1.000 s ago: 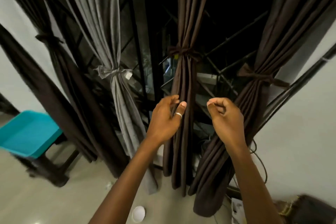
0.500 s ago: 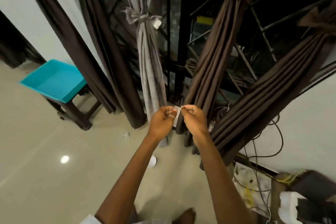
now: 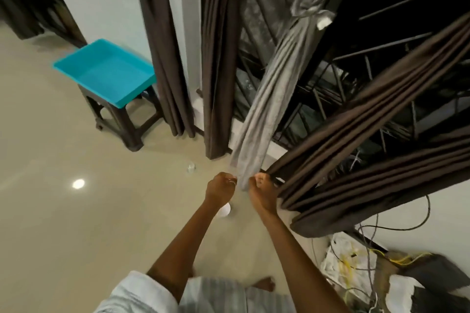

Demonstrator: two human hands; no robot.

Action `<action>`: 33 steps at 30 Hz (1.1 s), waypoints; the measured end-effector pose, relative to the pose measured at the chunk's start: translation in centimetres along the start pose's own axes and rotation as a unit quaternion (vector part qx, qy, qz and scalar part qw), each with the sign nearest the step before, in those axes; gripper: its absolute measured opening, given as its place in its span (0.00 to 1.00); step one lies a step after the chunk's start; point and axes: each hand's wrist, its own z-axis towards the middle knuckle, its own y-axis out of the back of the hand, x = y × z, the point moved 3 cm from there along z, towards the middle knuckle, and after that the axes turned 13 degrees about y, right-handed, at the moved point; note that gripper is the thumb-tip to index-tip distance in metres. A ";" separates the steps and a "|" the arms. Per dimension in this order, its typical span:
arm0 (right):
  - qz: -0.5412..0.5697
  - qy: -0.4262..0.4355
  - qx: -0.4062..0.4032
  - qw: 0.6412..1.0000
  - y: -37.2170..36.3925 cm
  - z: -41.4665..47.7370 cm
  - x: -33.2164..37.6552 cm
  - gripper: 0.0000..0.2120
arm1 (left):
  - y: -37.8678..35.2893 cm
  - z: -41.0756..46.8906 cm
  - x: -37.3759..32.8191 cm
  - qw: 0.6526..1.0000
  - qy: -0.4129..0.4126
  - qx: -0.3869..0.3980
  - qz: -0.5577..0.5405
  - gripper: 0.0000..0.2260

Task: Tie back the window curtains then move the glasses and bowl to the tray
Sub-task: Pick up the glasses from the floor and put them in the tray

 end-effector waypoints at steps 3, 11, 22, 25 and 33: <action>-0.005 -0.017 0.028 0.999 -3.3 -0.9 0.4 0.13 | 3.1 1.7 2.5 1.000 0.019 -0.013 -0.009 0.13; -0.056 -0.047 0.098 0.993 -8.7 -0.5 0.6 0.19 | 5.1 4.8 6.4 0.998 0.063 0.009 0.011 0.14; -0.008 -0.129 0.154 0.980 -15.0 8.1 0.0 0.20 | 9.0 12.3 1.5 0.992 0.076 0.011 0.102 0.13; 0.005 -0.145 0.158 0.977 -16.0 10.0 -0.2 0.21 | 9.3 14.5 0.3 0.988 0.076 0.006 0.136 0.14; -0.021 -0.177 0.184 0.967 -17.8 13.3 1.2 0.20 | 10.4 18.5 -1.0 0.964 0.039 0.076 0.250 0.13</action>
